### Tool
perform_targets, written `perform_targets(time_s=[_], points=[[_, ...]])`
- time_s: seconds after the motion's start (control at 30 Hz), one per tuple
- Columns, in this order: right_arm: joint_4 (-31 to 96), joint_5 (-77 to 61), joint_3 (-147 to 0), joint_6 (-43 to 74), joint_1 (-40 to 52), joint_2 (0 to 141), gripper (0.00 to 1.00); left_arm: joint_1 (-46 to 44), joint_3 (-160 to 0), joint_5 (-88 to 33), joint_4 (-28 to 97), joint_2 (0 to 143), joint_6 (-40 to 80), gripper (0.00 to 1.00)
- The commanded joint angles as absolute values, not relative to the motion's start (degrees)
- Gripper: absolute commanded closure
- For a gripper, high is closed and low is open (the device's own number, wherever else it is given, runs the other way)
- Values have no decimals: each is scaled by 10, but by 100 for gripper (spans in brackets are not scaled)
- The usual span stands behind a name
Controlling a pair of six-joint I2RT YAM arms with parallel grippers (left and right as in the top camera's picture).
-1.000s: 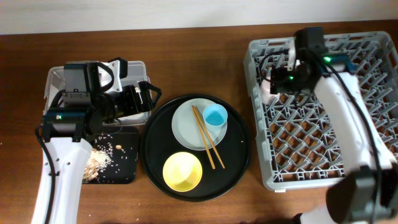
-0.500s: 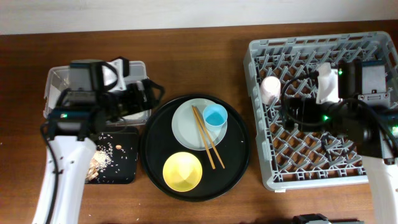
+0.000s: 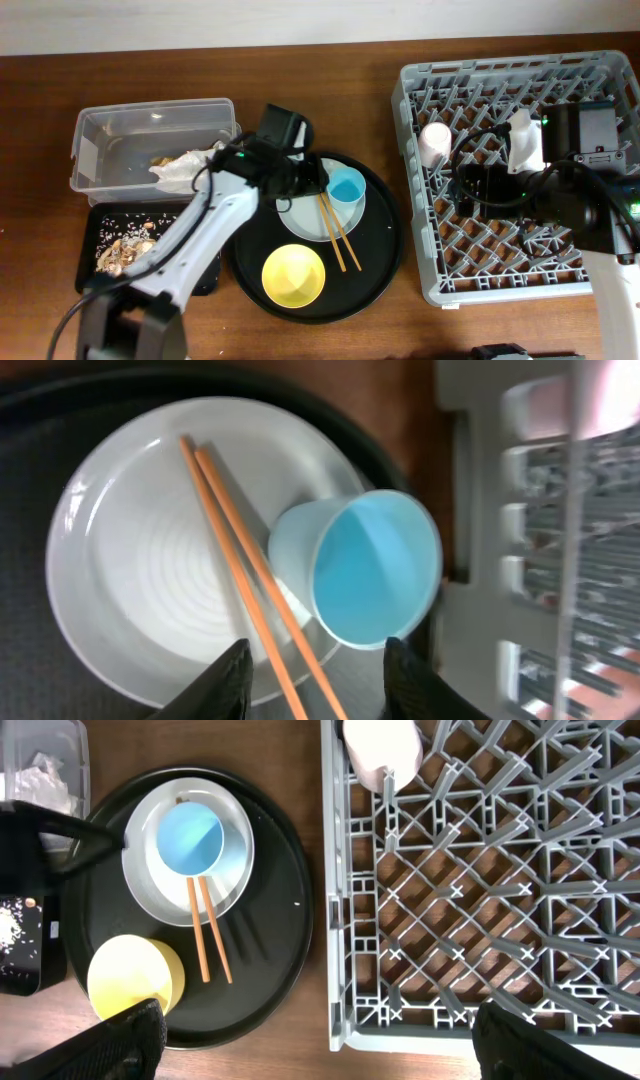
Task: Sort waste into correct bins and load items into the dishwasher rack
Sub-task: 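Grasp the blue cup on the white plate with the left gripper and lift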
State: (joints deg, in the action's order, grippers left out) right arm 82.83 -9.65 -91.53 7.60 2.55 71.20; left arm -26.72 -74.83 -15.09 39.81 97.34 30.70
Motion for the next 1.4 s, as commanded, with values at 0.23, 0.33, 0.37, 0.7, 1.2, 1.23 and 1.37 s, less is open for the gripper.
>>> perform_targets(time_s=[0.23, 0.33, 0.37, 0.7, 1.2, 1.23, 1.37], points=[[830, -101, -922, 77, 22, 715, 1, -282, -743, -117, 377, 1059, 309, 59], [830, -101, -922, 77, 22, 717, 1, -286, -743, -117, 366, 1061, 309, 59], [830, -101, -922, 77, 22, 717, 1, -288, -743, -117, 361, 1061, 309, 59], [831, -101, -922, 77, 22, 717, 1, -315, -742, -88, 343, 1062, 308, 80], [805, -122, -922, 77, 22, 717, 1, -280, -788, -195, 342, 1011, 279, 100], [801, -136, -922, 77, 22, 717, 1, -270, -794, -225, 343, 998, 269, 100], [787, -253, -922, 46, 22, 717, 1, -201, -801, -430, 347, 937, 267, 100]])
